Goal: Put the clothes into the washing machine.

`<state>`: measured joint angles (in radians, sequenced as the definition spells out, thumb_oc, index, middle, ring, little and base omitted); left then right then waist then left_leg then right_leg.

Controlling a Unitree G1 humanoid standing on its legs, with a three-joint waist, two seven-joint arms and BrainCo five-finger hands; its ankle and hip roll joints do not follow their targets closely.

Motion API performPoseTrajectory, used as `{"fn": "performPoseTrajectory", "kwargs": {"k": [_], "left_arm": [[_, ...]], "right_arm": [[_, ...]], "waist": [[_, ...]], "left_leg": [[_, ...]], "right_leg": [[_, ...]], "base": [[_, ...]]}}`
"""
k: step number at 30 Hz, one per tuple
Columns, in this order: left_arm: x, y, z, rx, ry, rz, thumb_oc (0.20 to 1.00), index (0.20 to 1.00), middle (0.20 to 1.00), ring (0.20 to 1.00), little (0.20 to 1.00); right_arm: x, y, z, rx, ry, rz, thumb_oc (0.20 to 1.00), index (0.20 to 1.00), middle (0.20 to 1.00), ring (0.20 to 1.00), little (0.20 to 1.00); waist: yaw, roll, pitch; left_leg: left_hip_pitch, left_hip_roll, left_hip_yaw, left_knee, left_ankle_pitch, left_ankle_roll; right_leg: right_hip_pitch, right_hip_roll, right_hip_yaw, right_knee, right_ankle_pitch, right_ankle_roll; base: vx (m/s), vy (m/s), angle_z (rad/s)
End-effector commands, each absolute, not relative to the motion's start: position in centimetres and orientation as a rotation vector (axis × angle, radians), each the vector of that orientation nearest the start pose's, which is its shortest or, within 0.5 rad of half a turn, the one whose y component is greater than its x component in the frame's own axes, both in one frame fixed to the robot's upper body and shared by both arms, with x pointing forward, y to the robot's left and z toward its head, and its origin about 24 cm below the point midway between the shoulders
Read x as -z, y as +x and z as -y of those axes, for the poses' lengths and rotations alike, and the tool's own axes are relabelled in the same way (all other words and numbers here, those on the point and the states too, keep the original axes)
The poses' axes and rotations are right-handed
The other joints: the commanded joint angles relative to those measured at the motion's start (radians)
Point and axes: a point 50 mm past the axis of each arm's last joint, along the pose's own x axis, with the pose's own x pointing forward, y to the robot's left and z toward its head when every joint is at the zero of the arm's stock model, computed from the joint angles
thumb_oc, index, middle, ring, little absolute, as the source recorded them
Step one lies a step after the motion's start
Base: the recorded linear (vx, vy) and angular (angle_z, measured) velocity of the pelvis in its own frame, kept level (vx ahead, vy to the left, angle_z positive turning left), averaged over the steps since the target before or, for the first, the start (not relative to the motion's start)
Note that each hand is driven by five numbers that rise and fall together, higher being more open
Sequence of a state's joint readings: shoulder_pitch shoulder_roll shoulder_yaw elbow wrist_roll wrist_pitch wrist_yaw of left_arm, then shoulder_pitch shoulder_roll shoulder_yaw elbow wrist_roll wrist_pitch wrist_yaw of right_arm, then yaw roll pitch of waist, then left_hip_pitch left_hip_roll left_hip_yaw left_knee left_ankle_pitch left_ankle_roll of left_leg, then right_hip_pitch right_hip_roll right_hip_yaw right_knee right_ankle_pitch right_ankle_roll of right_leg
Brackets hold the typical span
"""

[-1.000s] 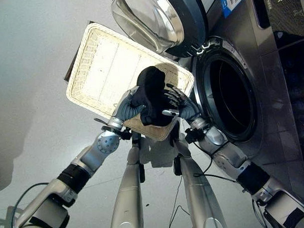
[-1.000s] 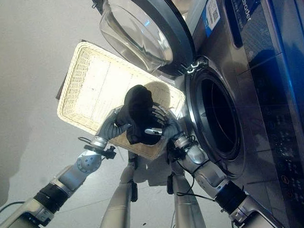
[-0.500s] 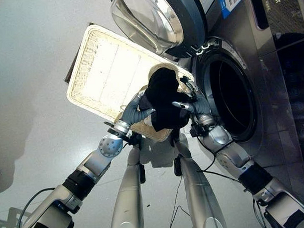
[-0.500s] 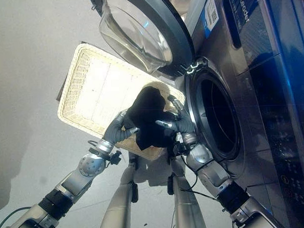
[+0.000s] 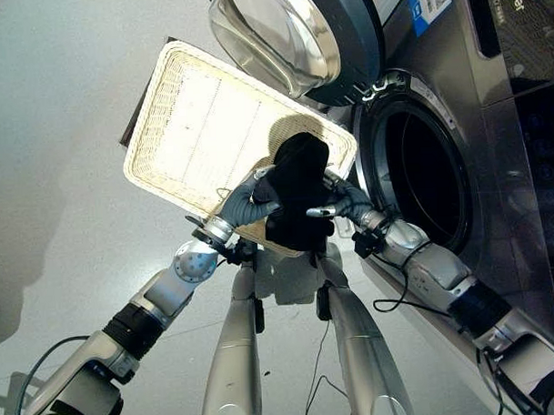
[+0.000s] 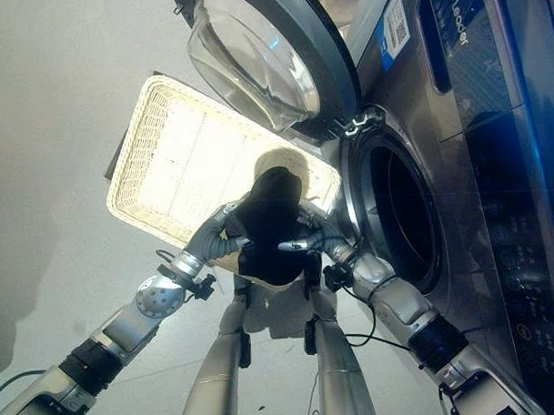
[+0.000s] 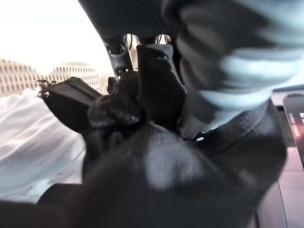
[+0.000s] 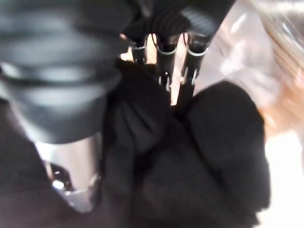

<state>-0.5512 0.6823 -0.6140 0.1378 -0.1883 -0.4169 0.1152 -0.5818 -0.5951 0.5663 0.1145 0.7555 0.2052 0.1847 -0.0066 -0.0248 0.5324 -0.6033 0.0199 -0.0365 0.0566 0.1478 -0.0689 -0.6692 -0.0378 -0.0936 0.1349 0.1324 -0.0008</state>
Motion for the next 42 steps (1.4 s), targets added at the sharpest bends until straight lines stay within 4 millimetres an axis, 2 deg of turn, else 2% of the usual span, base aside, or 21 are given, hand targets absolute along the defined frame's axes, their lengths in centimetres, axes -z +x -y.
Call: {"fn": "performPoseTrajectory", "kwargs": {"k": [1,4,6,7,8,9,10,19,23,24,28,30,31,32,33,34,37,38,40,41,42], "left_arm": [[-19.7,28.0,-9.2,0.616,0.377,0.863,0.200,0.200,0.200,0.200,0.200],[-19.7,28.1,-9.1,0.618,0.381,0.863,0.200,0.200,0.200,0.200,0.200],[-19.6,28.1,-9.0,0.624,0.391,0.860,0.200,0.200,0.200,0.200,0.200],[-19.6,28.3,-8.8,0.627,0.393,0.853,0.200,0.200,0.200,0.200,0.200],[-19.6,28.3,-8.8,0.627,0.391,0.852,0.200,0.200,0.200,0.200,0.200],[-19.5,28.4,-8.8,0.624,0.388,0.849,0.200,0.200,0.200,0.200,0.200],[-19.5,28.4,-8.8,0.622,0.385,0.847,0.200,0.200,0.200,0.200,0.200],[-18.7,28.3,-8.3,0.639,0.341,0.813,0.200,0.200,0.200,0.200,0.200],[-18.2,28.5,-8.4,0.614,0.304,0.767,0.200,0.200,0.200,0.200,0.200],[-17.8,28.8,-8.6,0.588,0.279,0.734,0.200,0.200,0.200,0.200,0.200],[-16.0,29.6,-9.1,0.506,0.194,0.591,0.200,0.200,0.200,0.200,0.200],[-15.7,29.7,-9.2,0.497,0.181,0.571,0.200,0.200,0.200,0.200,0.200],[-14.4,29.9,-9.4,0.449,0.166,0.483,0.818,0.818,0.818,0.818,0.818],[-13.5,30.1,-9.8,0.407,0.158,0.425,1.000,1.000,1.000,1.000,1.000],[-12.9,30.3,-10.0,0.370,0.174,0.388,1.000,1.000,1.000,1.000,1.000],[-11.3,31.0,-11.0,0.271,0.241,0.295,1.000,1.000,1.000,1.000,1.000],[-10.0,31.7,-12.4,0.147,0.350,0.213,1.000,1.000,1.000,1.000,1.000],[-9.5,32.4,-14.3,0.020,0.432,0.165,1.000,1.000,1.000,1.000,1.000],[-9.0,32.8,-15.9,-0.067,0.445,0.117,1.000,1.000,1.000,1.000,1.000],[-9.0,32.8,-15.8,-0.067,0.445,0.117,1.000,1.000,1.000,1.000,1.000],[-9.0,33.3,-17.6,-0.155,0.324,0.075,1.000,1.000,1.000,1.000,1.000]], "right_arm": [[-9.5,29.3,8.7,-1.008,0.081,-0.298,1.000,1.000,1.000,1.000,1.000],[-9.4,29.2,8.6,-1.027,0.098,-0.313,1.000,1.000,1.000,1.000,1.000],[-9.1,28.6,8.0,-1.105,0.167,-0.367,1.000,1.000,1.000,1.000,1.000],[-9.0,28.1,7.2,-1.177,0.257,-0.391,0.545,0.545,0.545,0.545,0.545],[-9.0,28.0,7.1,-1.182,0.273,-0.393,0.489,0.489,0.489,0.489,0.489],[-9.0,28.0,7.0,-1.183,0.304,-0.389,0.250,0.250,0.250,0.250,0.250],[-9.0,28.0,7.0,-1.177,0.319,-0.383,0.200,0.200,0.200,0.200,0.200],[-9.3,28.5,7.1,-1.091,0.404,-0.288,0.200,0.200,0.200,0.200,0.200],[-10.5,29.7,8.0,-0.907,0.546,-0.150,0.200,0.200,0.200,0.200,0.200],[-10.9,30.4,8.6,-0.800,0.613,-0.080,0.200,0.200,0.200,0.200,0.200],[-10.6,30.5,9.5,-0.656,0.722,0.009,0.200,0.200,0.200,0.200,0.200],[-10.6,30.5,9.6,-0.647,0.729,0.016,0.200,0.200,0.200,0.200,0.200],[-10.7,30.6,10.1,-0.590,0.746,0.065,0.200,0.200,0.200,0.200,0.200],[-10.9,30.8,10.4,-0.548,0.756,0.102,0.200,0.200,0.200,0.200,0.200],[-11.1,30.9,10.7,-0.510,0.773,0.130,0.200,0.200,0.200,0.200,0.200],[-11.4,31.4,11.8,-0.434,0.816,0.181,0.200,0.200,0.200,0.200,0.200],[-11.6,31.9,13.2,-0.360,0.898,0.234,0.200,0.200,0.200,0.200,0.200],[-12.0,32.5,14.8,-0.285,1.039,0.273,0.200,0.200,0.200,0.200,0.200],[-11.5,32.9,16.2,-0.212,1.147,0.289,0.200,0.200,0.200,0.200,0.200],[-11.5,32.9,16.2,-0.212,1.148,0.290,0.200,0.200,0.200,0.200,0.200],[-11.4,33.5,17.8,-0.146,1.312,0.311,0.200,0.200,0.200,0.200,0.200]], "waist": [[-0.012,0.038,-0.012],[-0.011,0.037,-0.012],[-0.008,0.036,-0.012],[-0.004,0.032,-0.012],[-0.004,0.032,-0.012],[-0.004,0.031,-0.012],[-0.005,0.030,-0.012],[-0.014,0.030,-0.012],[-0.020,0.033,-0.012],[-0.024,0.034,-0.012],[-0.038,0.039,-0.012],[-0.039,0.040,-0.012],[-0.042,0.042,-0.012],[-0.043,0.046,-0.012],[-0.044,0.047,-0.012],[-0.045,0.054,-0.012],[-0.045,0.062,-0.012],[-0.045,0.074,-0.012],[-0.046,0.083,-0.012],[-0.045,0.083,-0.012],[-0.046,0.096,-0.012]], "left_leg": [[0.002,-0.084,0.048,-0.019,-0.014,0.046],[0.001,-0.084,0.048,-0.018,-0.014,0.046],[-0.002,-0.085,0.046,-0.019,-0.012,0.045],[-0.008,-0.087,0.047,-0.016,-0.012,0.044],[-0.008,-0.087,0.048,-0.016,-0.012,0.043],[-0.008,-0.087,0.049,-0.016,-0.013,0.042],[-0.009,-0.086,0.050,-0.016,-0.013,0.042],[-0.028,-0.084,0.061,-0.016,-0.005,0.037],[-0.029,-0.084,0.066,-0.020,-0.004,0.038],[-0.030,-0.082,0.070,-0.023,-0.003,0.038],[-0.036,-0.084,0.078,-0.025,-0.001,0.040],[-0.036,-0.084,0.079,-0.026,-0.001,0.040],[-0.036,-0.086,0.083,-0.027,-0.004,0.041],[-0.036,-0.086,0.089,-0.028,-0.003,0.041],[-0.037,-0.085,0.093,-0.027,-0.003,0.041],[-0.034,-0.084,0.096,-0.030,-0.002,0.041],[-0.032,-0.084,0.099,-0.026,-0.005,0.040],[-0.035,-0.083,0.103,-0.020,-0.004,0.038],[-0.030,-0.083,0.105,-0.015,-0.009,0.037],[-0.030,-0.083,0.105,-0.015,-0.010,0.037],[-0.026,-0.080,0.111,-0.011,-0.012,0.033]], "right_leg": [[0.017,0.036,-0.013,0.027,-0.050,0.068],[0.016,0.036,-0.014,0.026,-0.049,0.068],[0.014,0.035,-0.017,0.021,-0.043,0.068],[0.010,0.028,-0.028,0.009,-0.033,0.069],[0.011,0.027,-0.029,0.008,-0.032,0.070],[0.011,0.026,-0.033,0.005,-0.030,0.070],[0.011,0.025,-0.034,0.002,-0.028,0.070],[-0.001,0.024,-0.033,-0.014,-0.013,0.069],[-0.003,0.025,-0.032,-0.017,-0.009,0.070],[-0.005,0.027,-0.029,-0.019,-0.008,0.071],[-0.015,0.034,-0.016,-0.023,-0.002,0.071],[-0.016,0.034,-0.015,-0.024,-0.001,0.071],[-0.016,0.031,-0.015,-0.035,0.005,0.073],[-0.016,0.029,-0.016,-0.043,0.010,0.073],[-0.017,0.028,-0.016,-0.046,0.012,0.074],[-0.016,0.029,-0.014,-0.045,0.010,0.075],[-0.013,0.030,-0.013,-0.039,0.003,0.075],[-0.014,0.029,-0.013,-0.027,-0.005,0.075],[-0.011,0.027,-0.011,-0.018,-0.016,0.075],[-0.011,0.027,-0.011,-0.018,-0.016,0.075],[-0.010,0.023,-0.010,-0.007,-0.023,0.075]], "base": [[-0.01,-0.042,0.02],[0.00,-0.024,0.00],[-0.02,-0.056,0.00],[-0.02,-0.044,-0.01],[-0.03,-0.050,-0.03],[-0.01,-0.014,-0.03],[-0.01,-0.011,-0.04],[0.00,0.000,0.00],[0.00,0.000,0.00],[0.01,0.030,-0.03],[0.02,0.041,-0.07],[0.02,0.024,-0.10],[0.03,0.043,-0.09],[0.03,0.050,-0.03],[0.03,0.046,-0.02],[0.02,0.037,-0.04],[0.02,0.029,-0.06],[0.03,0.043,-0.05],[0.02,0.024,-0.02],[0.03,0.034,-0.03],[0.04,0.025,-0.04]]}}
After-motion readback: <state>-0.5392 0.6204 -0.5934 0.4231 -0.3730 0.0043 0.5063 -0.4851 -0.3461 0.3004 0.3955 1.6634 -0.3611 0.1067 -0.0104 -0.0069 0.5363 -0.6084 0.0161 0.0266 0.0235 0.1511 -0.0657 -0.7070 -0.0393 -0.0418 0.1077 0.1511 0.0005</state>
